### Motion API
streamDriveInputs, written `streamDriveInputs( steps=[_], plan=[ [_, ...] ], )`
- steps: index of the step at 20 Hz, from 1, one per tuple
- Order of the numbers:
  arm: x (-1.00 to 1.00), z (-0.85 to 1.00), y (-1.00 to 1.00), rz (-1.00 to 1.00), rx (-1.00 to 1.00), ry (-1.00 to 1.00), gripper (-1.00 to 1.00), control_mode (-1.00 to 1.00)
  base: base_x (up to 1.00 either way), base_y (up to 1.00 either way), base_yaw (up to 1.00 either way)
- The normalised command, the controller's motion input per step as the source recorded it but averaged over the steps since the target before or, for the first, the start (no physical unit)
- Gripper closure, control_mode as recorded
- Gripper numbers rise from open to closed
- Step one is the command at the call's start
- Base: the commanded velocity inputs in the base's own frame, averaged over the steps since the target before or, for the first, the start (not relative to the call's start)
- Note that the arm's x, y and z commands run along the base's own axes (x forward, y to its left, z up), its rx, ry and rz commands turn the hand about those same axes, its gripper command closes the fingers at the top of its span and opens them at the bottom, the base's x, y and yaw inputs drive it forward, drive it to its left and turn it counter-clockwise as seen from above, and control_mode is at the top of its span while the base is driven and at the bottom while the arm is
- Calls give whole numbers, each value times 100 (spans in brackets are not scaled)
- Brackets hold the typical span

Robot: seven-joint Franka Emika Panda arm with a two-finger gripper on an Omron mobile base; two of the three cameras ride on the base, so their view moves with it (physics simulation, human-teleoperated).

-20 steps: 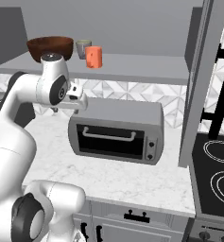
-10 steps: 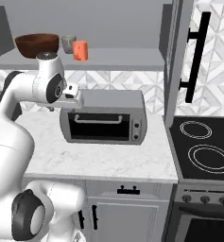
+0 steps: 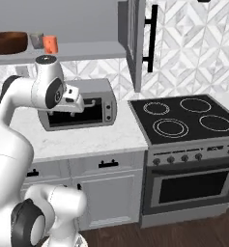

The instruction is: Gather all objects into one cabinet and sort the glasses and bowls to opposite sides.

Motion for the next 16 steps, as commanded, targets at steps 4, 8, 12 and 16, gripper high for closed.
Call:
streamDriveInputs(
  steps=[4,8,12,16],
  plan=[
    [0,0,0,0,0,0,-100,100,-3,0,-63],
    [0,0,0,0,0,0,-100,100,-30,6,-18],
    [0,0,0,0,0,0,-100,100,-100,9,-36],
    [0,0,0,0,0,0,-100,100,-95,6,-32]
  ],
)
